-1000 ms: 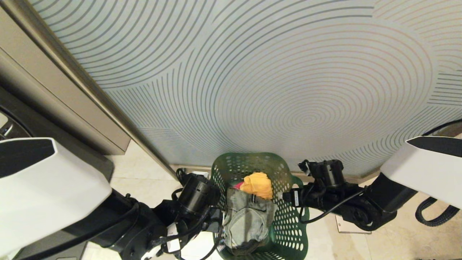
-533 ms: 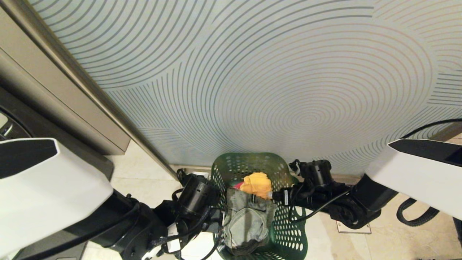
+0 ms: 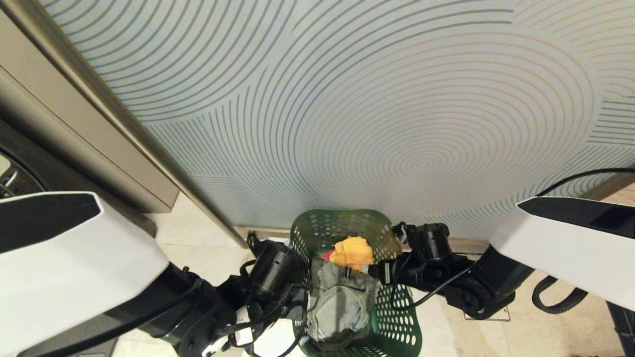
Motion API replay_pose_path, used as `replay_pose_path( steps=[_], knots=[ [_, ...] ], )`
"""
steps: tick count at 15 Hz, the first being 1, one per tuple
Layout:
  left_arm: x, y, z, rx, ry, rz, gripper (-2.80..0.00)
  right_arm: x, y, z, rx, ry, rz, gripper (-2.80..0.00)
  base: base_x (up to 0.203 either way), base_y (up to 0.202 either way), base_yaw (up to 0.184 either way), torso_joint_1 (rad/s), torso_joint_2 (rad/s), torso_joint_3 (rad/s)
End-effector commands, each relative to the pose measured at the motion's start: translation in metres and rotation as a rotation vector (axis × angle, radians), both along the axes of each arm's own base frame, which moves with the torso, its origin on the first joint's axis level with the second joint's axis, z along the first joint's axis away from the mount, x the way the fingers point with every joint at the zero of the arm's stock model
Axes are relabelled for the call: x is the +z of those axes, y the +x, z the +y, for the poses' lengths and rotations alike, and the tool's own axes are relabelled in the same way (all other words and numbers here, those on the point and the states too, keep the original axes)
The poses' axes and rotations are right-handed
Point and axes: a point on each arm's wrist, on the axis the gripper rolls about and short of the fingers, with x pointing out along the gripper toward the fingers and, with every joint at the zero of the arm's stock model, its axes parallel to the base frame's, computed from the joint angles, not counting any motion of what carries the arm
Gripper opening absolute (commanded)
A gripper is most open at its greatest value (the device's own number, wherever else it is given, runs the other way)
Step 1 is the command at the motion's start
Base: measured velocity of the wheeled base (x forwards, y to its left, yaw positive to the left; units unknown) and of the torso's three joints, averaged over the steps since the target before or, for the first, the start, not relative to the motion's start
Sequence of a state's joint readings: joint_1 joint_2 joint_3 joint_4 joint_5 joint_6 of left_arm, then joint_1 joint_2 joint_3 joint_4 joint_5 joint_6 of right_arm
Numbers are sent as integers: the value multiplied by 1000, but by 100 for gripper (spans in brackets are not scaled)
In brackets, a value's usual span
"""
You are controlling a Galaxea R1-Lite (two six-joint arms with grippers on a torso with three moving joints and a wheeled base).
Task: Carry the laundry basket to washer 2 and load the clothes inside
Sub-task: Pick up the clothes basket and put it beside the washing machine
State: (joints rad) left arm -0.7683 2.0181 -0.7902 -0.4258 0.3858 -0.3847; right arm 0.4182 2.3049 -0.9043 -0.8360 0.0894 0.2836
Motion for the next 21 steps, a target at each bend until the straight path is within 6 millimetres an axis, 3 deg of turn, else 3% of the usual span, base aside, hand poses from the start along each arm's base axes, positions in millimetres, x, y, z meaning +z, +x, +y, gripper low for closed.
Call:
replay_pose_path(
  steps=[1, 8, 14, 21],
  knots=[
    [-8, 7, -5, 20, 22, -7, 0, -3, -5, 5, 16, -4, 12, 0, 0, 0, 0, 0, 0, 0],
    [-23, 29, -19, 46, 57, -29, 0, -5, -7, 7, 25, -9, 19, 0, 0, 0, 0, 0, 0, 0],
    [-37, 48, -17, 78, 56, -13, 0, -5, -13, 5, 26, -14, 29, 0, 0, 0, 0, 0, 0, 0],
    [-47, 54, -27, 33, 18, 16, 0, -9, -12, 4, 22, -19, 38, 0, 0, 0, 0, 0, 0, 0]
  ],
)
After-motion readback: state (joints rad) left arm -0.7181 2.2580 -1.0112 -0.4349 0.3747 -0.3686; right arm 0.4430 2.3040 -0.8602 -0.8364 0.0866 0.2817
